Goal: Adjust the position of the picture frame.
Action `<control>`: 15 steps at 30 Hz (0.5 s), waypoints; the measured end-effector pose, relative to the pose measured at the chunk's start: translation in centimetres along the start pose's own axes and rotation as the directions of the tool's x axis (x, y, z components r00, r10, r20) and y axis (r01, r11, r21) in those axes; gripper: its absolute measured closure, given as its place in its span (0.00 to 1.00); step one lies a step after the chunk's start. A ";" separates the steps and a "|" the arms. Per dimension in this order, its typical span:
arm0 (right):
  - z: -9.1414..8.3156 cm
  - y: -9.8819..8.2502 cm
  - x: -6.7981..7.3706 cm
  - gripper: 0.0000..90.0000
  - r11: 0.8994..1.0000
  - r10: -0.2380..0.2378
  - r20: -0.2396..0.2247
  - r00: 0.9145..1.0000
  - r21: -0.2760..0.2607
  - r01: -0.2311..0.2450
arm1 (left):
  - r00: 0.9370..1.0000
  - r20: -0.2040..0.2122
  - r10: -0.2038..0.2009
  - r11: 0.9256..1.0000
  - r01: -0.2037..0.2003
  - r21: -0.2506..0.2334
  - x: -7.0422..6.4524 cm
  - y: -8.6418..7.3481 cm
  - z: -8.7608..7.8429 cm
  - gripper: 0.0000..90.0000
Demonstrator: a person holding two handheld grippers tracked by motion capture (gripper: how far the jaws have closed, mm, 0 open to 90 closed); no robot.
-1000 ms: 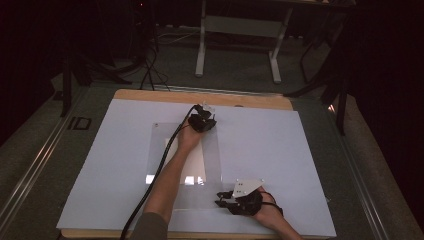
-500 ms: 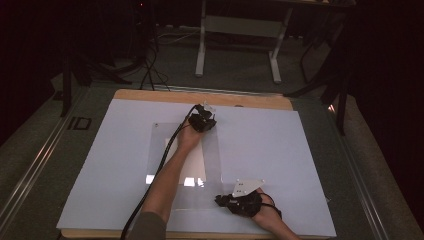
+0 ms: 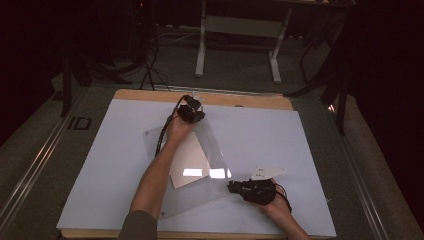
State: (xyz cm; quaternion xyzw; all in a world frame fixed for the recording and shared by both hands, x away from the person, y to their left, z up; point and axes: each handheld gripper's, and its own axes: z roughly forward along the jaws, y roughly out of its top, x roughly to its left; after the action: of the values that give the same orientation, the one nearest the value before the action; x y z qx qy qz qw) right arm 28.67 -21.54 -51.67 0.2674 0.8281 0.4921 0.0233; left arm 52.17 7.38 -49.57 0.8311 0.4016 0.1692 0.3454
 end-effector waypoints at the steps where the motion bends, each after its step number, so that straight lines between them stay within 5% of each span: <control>1: -0.3 0.2 -0.4 0.88 1.000 0.010 0.012 1.000 -0.009 -0.010 | 1.000 -0.001 -0.016 1.000 0.016 0.001 0.6 -0.2 -0.5 0.95; 10: -2.1 2.7 -4.2 0.86 0.991 0.100 0.103 0.990 -0.101 -0.089 | 0.996 -0.006 -0.086 0.996 0.086 0.026 4.3 -2.9 -5.1 0.95; 15: -2.1 4.1 -6.9 0.84 0.975 0.180 0.134 0.975 -0.158 -0.158 | 0.993 0.028 -0.114 0.992 0.112 0.057 5.7 -4.8 -7.1 0.95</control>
State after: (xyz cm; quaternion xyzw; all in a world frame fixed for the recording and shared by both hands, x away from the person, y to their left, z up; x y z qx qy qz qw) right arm 35.69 -24.93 -48.73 0.3703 0.7601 0.5305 0.0619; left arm 49.12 17.10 -47.90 0.8187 0.4472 0.1252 0.3376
